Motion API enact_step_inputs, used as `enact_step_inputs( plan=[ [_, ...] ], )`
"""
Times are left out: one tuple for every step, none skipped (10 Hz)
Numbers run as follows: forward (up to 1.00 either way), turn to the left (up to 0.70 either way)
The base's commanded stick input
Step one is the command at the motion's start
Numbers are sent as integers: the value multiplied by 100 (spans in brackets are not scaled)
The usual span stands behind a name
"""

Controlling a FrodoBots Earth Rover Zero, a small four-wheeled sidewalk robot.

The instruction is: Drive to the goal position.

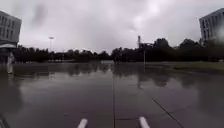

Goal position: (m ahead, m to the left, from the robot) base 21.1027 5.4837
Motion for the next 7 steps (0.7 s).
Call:
enact_step_inputs(
  plan=[
    [100,0],
    [100,0],
    [100,0],
    [100,0],
    [100,0],
    [100,0],
    [100,0]
  ],
)
